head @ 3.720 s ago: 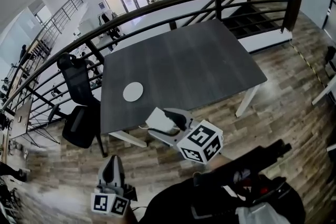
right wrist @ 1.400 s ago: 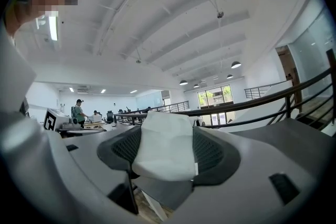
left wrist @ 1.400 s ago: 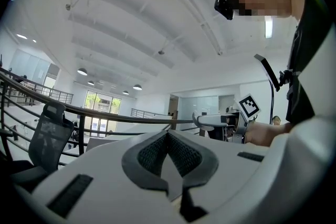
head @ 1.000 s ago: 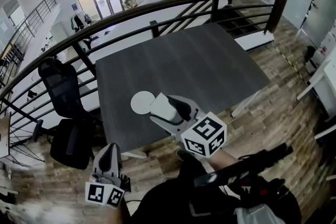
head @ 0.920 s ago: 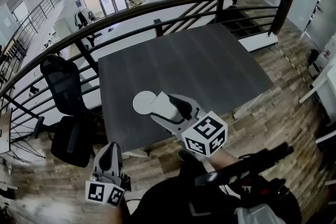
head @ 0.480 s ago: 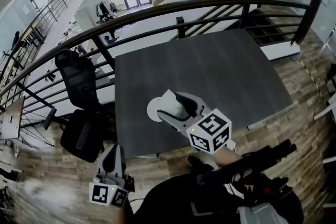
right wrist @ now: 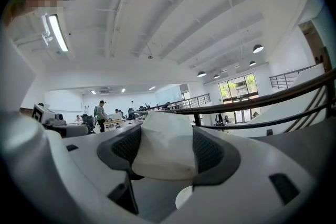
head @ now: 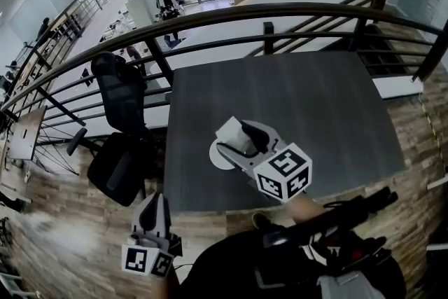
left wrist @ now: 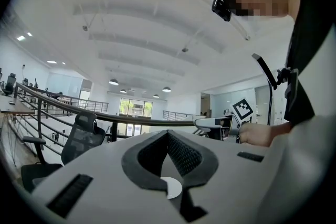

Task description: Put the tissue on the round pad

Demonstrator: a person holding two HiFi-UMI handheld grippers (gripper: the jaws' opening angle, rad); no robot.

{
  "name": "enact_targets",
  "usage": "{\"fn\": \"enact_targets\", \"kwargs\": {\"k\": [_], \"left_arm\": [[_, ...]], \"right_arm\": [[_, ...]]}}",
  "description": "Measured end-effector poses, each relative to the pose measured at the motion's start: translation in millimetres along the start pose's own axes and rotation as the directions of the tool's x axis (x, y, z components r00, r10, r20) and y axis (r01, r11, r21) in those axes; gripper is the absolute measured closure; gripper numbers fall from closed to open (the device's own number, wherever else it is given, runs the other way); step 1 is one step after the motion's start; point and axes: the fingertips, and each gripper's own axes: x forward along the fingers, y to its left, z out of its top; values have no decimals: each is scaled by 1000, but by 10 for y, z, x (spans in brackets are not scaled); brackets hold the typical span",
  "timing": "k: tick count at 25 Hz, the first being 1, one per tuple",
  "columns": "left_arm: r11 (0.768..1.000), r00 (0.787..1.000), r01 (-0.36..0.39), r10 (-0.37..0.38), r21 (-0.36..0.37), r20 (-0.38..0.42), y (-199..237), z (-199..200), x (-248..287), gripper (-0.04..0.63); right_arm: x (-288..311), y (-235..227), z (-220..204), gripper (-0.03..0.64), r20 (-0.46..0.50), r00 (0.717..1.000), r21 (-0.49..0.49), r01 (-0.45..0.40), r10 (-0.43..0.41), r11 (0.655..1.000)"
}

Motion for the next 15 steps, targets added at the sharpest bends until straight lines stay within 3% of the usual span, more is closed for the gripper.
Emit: {"fn": "enact_targets", "kwargs": {"k": [10,15], "left_arm": [[998,998,-66,67,23,-12,12,138,-317,591],[995,994,-97,97,10,-40,-44,34,-25,591]], "right_arm": [[209,186,-128,302,-40,998,-4,-44,43,999],[406,-141,-315,302,-81,994,8,-76,76,997]]}}
